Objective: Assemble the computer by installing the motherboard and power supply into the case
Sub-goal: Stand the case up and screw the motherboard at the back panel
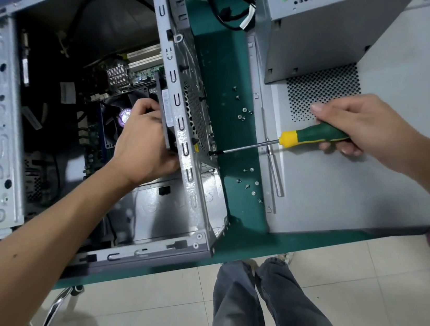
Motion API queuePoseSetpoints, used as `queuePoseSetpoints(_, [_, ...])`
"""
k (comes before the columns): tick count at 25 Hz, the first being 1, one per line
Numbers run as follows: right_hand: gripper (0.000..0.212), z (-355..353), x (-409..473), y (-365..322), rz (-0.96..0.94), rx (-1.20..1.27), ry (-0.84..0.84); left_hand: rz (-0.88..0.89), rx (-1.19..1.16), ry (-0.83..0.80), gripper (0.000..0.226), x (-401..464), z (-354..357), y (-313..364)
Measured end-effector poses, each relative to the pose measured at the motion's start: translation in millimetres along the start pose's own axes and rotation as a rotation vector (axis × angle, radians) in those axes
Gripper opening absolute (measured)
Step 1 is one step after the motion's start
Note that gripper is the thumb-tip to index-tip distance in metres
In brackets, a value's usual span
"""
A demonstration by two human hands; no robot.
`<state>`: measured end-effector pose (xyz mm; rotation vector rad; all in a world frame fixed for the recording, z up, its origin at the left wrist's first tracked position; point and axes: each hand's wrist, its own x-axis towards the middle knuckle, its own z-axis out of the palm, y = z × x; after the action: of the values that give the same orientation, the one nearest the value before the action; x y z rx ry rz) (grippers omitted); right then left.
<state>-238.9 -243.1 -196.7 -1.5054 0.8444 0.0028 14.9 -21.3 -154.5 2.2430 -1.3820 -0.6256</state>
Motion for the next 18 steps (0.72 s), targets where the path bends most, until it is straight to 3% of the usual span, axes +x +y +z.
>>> queuePoseSetpoints(1, [0.042,-1,-1,1,-0.007,0.025,-0.019,0.021,0.074,0.021,0.066,-1,0,3])
queuePoseSetpoints(3, [0.023,-6,-4,2,-0.018,0.136,-0.081,0.139,0.235,0.038,0.047,0,0,3])
queuePoseSetpoints(5, [0.026,-6,-5,3,-0.02,0.125,-0.058,0.263,0.341,0.034,0.034,3,-3,1])
queuePoseSetpoints(6, [0.039,-4,-4,3,-0.012,0.077,-0.019,0.283,0.356,0.03,0.033,4,-4,-1])
queuePoseSetpoints(8, [0.049,-2,-4,4,0.016,0.027,-0.006,0.278,0.394,-0.002,0.034,4,-2,-6])
queuePoseSetpoints(10, [0.031,-5,-6,2,0.014,0.121,-0.071,0.281,0.426,-0.014,0.033,5,-2,-9])
queuePoseSetpoints(11, [0.034,-7,-5,3,-0.006,0.174,-0.092,0.287,0.432,0.003,0.032,6,-2,-10])
queuePoseSetpoints(15, [0.046,0,-3,4,-0.017,0.041,0.01,0.309,0.428,0.017,0.033,4,-3,-12])
queuePoseSetpoints(18, [0.025,-3,-4,4,-0.023,0.14,-0.052,0.319,0.423,0.033,0.031,5,-3,-10])
